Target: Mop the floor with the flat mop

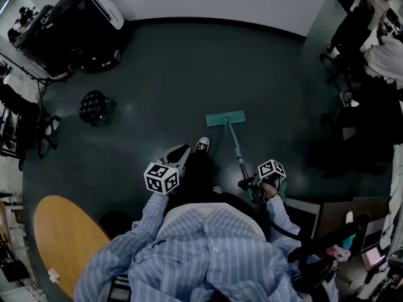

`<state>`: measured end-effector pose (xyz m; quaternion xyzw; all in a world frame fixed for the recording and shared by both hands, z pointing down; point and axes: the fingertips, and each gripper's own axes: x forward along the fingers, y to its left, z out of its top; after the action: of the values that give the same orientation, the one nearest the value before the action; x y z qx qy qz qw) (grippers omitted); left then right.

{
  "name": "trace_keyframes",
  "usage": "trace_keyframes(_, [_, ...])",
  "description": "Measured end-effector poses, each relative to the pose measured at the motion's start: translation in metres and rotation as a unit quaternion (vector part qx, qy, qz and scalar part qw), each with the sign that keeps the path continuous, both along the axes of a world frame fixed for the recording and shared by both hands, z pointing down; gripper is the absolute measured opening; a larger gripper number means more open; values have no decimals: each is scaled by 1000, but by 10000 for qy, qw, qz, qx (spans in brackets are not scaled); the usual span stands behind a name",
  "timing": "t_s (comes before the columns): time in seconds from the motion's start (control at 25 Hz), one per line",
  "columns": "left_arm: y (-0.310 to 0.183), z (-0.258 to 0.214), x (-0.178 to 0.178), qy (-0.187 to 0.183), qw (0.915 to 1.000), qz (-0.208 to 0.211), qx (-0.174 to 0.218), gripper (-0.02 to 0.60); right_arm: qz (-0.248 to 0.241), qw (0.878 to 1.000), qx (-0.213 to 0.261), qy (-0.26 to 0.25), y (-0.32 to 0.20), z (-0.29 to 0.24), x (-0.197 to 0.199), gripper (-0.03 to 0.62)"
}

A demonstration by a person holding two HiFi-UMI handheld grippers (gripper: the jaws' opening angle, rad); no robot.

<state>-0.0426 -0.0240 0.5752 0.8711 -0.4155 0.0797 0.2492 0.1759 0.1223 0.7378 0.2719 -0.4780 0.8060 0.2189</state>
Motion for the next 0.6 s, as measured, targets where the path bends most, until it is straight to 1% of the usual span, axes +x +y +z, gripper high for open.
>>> trace_keyframes(0.16, [-33,8,-6,128,9998,-107,-113,38,-27,10000,-18,32,-32,-2,-2,97])
trace_keyframes(0.32, [-77,18,-6,115,9996,88,-242,38,8,10000,-38,71,-77,0,-10,97])
trace_keyframes(0.4, [-105,19,-16,76,9995,180,-259,38,15,9999,-60,134,-104,0,-21,97])
trace_keyframes(0.52, [-150,13,-36,23,9998,142,-166,38,-54,9998,-82,193,-152,-5,-39,97])
trace_keyframes(0.6, [-176,8,-41,29,9996,202,-181,38,-29,9998,-121,172,-178,-14,-47,97])
